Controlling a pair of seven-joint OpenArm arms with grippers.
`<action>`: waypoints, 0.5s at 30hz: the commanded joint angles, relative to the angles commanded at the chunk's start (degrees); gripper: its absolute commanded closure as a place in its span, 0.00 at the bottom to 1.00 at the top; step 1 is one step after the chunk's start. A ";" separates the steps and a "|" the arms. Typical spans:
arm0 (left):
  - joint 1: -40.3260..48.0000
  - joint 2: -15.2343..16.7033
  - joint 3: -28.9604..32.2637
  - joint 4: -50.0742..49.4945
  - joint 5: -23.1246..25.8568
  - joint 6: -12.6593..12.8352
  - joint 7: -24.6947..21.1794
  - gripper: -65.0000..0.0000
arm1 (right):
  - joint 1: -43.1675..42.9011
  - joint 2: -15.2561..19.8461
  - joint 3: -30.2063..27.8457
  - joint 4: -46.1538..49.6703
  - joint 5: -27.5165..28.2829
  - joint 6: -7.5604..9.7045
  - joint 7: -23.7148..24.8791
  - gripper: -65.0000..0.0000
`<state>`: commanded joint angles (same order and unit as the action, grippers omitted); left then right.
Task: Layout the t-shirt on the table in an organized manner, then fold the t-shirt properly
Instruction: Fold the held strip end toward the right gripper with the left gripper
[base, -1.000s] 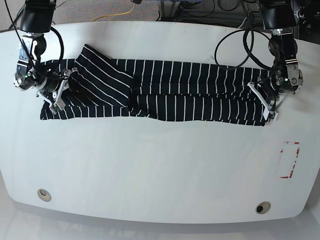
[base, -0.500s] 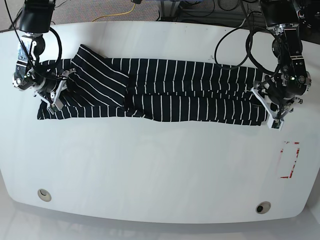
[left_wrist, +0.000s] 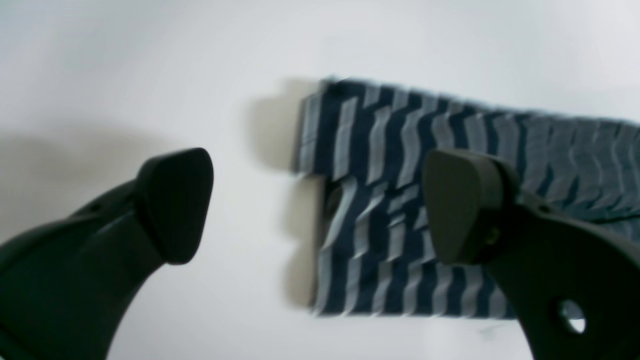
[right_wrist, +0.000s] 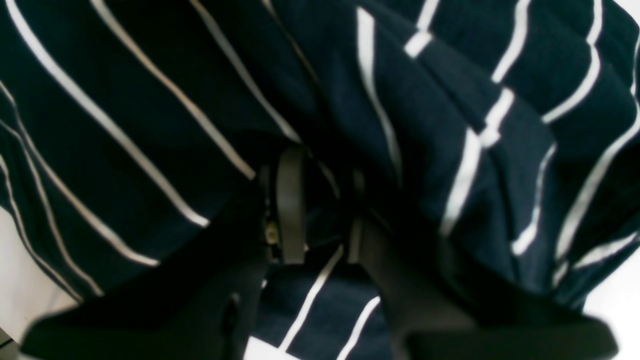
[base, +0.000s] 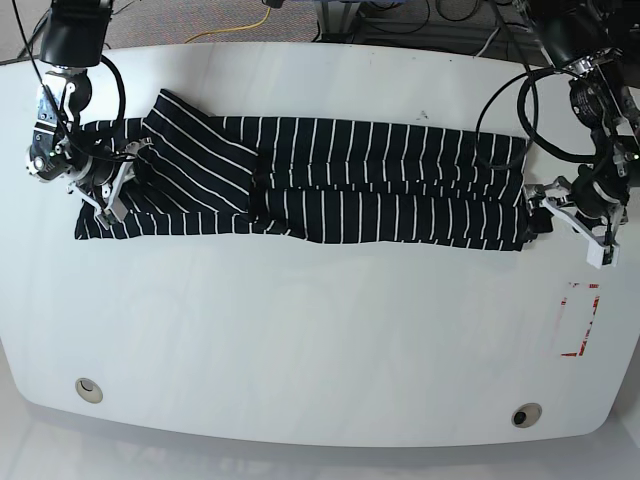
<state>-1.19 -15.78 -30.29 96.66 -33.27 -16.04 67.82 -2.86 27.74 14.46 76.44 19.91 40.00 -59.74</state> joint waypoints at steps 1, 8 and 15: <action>-0.09 0.00 0.00 -1.23 -0.44 0.00 0.00 0.00 | 0.00 0.09 0.00 0.00 0.00 0.00 0.00 0.82; 0.00 0.00 0.79 -7.91 -2.02 0.09 -4.40 0.00 | 0.00 -0.09 0.00 0.00 0.00 0.00 0.00 0.82; 0.00 0.00 4.57 -12.13 -2.20 0.09 -6.42 0.00 | 0.00 -0.18 0.00 0.00 0.00 0.00 0.00 0.82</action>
<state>-1.19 -15.78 -25.71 84.53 -35.47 -15.96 61.41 -2.86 27.56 14.46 76.44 19.91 40.00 -59.74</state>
